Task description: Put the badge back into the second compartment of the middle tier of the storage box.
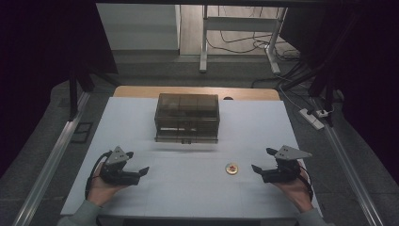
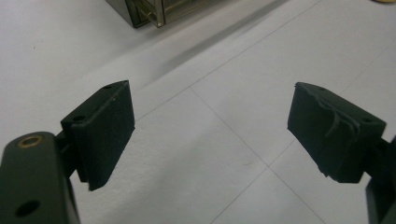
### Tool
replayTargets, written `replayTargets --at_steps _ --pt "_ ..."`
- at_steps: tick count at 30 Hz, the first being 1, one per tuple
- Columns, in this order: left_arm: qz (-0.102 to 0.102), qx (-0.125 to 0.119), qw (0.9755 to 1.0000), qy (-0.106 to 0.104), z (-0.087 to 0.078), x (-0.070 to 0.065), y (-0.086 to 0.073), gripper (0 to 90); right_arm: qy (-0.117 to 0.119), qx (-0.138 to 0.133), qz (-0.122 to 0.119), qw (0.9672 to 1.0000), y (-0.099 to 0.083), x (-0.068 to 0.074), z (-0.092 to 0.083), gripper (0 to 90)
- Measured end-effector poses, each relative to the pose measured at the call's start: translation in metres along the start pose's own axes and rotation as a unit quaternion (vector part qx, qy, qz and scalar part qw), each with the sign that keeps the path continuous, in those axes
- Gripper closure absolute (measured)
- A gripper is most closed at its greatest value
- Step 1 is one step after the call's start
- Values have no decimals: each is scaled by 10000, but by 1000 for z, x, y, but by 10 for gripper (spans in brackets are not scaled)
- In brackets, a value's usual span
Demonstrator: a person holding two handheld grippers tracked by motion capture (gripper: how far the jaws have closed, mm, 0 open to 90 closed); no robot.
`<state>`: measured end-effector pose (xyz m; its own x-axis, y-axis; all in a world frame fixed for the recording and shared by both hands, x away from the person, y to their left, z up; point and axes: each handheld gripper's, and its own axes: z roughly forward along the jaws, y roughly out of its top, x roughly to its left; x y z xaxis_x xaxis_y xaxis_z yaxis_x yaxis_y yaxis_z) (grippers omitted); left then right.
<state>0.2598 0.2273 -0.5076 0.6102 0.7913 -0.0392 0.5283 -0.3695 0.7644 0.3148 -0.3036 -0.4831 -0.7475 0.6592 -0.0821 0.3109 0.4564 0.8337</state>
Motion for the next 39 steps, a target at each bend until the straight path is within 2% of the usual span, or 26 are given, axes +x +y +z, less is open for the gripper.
replayTargets --at_steps 20,39 --pt "3 69 10000 -39 3 0 -1 152 184 5 -111 9998 20 7 5 133" --pt "-3 127 9999 -82 5 0 0 152 373 261 -259 9986 37 14 21 135"
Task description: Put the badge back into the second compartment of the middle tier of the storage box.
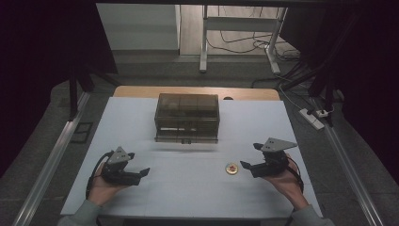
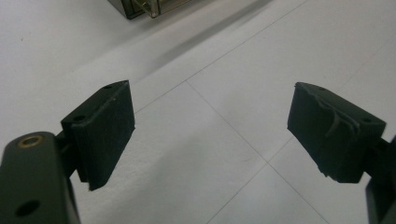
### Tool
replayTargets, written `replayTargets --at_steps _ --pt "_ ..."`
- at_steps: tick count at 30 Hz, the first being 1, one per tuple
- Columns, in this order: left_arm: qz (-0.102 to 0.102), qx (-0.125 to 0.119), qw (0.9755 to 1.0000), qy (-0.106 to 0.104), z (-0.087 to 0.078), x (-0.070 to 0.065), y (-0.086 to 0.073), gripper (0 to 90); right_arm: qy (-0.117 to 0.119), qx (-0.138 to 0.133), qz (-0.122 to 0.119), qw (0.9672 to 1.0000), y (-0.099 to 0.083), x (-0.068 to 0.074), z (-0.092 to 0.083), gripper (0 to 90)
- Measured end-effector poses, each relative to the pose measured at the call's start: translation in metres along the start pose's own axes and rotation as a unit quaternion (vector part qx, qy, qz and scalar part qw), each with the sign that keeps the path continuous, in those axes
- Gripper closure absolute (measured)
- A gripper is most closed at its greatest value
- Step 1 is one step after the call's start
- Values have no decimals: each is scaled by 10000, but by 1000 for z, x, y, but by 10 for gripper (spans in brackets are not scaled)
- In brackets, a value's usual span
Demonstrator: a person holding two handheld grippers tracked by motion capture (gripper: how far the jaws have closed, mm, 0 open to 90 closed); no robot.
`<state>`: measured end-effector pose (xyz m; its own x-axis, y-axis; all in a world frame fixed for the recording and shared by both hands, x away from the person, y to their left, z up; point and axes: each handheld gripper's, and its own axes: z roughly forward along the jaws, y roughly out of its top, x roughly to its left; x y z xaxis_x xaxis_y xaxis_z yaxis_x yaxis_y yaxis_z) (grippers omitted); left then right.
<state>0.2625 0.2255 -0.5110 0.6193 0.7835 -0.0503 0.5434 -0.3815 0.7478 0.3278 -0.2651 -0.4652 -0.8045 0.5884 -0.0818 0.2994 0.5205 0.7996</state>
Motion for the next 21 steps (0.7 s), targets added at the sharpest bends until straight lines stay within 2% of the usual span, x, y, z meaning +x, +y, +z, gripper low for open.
replayTargets --at_steps 8,11,21 --pt "8 32 10000 -12 1 0 0 152 106 108 -45 9999 8 3 10 135" --pt "7 40 10000 -18 1 0 -1 153 151 245 -57 9996 9 4 15 135" --pt "2 63 10000 -9 2 0 -1 153 268 463 -111 9985 13 7 26 135"
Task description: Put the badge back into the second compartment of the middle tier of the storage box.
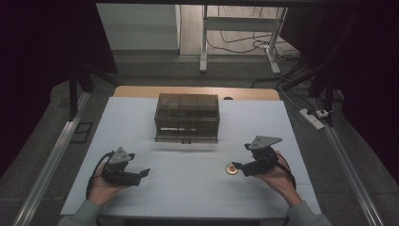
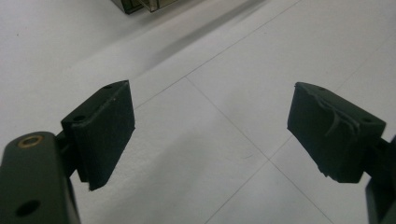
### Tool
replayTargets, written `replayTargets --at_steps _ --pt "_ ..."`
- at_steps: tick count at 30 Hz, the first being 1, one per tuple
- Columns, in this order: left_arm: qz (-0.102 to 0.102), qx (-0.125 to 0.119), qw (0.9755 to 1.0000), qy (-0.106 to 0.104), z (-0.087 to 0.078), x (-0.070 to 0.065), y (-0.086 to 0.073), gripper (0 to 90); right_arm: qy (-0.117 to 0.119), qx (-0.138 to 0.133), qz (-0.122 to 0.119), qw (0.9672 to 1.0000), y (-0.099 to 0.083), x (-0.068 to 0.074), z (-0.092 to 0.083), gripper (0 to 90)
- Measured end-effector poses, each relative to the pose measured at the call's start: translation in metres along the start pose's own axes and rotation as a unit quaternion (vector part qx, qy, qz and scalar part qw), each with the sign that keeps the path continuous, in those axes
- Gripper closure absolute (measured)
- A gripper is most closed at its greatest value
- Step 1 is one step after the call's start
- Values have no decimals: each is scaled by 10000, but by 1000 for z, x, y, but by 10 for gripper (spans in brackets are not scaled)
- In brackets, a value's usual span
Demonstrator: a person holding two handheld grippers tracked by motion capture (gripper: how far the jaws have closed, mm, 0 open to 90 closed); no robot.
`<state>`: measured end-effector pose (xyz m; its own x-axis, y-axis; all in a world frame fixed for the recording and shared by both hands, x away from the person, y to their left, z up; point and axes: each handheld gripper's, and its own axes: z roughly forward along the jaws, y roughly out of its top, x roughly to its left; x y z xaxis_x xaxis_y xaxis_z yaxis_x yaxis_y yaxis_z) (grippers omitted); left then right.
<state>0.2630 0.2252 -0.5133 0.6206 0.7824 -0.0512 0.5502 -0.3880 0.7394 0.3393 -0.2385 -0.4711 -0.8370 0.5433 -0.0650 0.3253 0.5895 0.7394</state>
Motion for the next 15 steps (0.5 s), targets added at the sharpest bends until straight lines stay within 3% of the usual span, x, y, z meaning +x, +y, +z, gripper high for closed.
replayTargets --at_steps 15 --pt "15 38 10000 7 1 0 -1 153 201 326 -113 9992 8 4 17 136"
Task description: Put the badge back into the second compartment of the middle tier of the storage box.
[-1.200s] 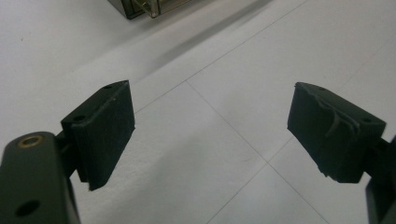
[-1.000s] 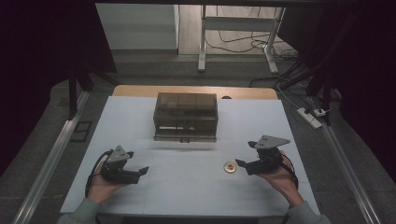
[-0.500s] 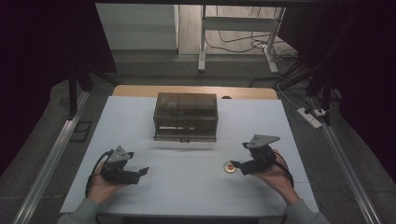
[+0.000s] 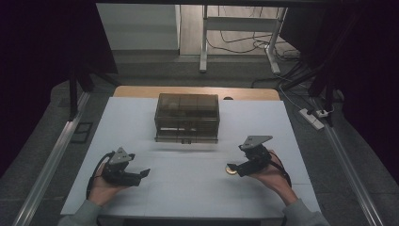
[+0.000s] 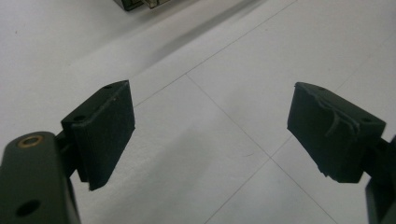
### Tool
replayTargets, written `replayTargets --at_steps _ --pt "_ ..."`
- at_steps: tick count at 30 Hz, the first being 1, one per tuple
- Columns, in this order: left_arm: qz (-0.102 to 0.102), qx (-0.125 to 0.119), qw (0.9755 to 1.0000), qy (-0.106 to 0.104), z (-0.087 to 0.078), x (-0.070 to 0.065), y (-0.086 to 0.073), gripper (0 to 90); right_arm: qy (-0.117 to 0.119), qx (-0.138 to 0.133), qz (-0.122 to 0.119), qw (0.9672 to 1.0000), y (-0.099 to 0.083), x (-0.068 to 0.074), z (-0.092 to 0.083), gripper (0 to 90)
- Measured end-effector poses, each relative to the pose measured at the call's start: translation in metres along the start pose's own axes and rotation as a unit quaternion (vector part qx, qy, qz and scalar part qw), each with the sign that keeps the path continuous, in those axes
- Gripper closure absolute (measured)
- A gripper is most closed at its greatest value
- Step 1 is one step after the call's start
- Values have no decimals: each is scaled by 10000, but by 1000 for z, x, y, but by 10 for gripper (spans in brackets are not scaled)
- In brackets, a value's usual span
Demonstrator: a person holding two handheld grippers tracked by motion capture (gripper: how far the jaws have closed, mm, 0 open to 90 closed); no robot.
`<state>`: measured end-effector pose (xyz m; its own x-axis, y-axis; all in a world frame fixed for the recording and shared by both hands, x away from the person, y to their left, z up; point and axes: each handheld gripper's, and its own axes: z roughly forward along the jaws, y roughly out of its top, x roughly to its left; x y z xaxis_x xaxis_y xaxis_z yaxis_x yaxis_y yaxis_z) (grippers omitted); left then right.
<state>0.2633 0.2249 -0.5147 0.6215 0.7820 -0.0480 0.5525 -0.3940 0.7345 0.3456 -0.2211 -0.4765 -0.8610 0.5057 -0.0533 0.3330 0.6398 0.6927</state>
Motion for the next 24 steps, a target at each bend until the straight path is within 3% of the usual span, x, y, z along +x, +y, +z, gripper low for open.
replayTargets --at_steps 4,12,24 --pt "4 11 10000 -1 0 0 0 153 47 84 -14 10000 2 1 4 137" --pt "36 46 10000 -16 1 -1 -1 153 212 525 -97 9983 2 6 17 145" --pt "31 70 10000 -1 2 0 -2 153 259 924 -133 9953 -1 8 27 166"
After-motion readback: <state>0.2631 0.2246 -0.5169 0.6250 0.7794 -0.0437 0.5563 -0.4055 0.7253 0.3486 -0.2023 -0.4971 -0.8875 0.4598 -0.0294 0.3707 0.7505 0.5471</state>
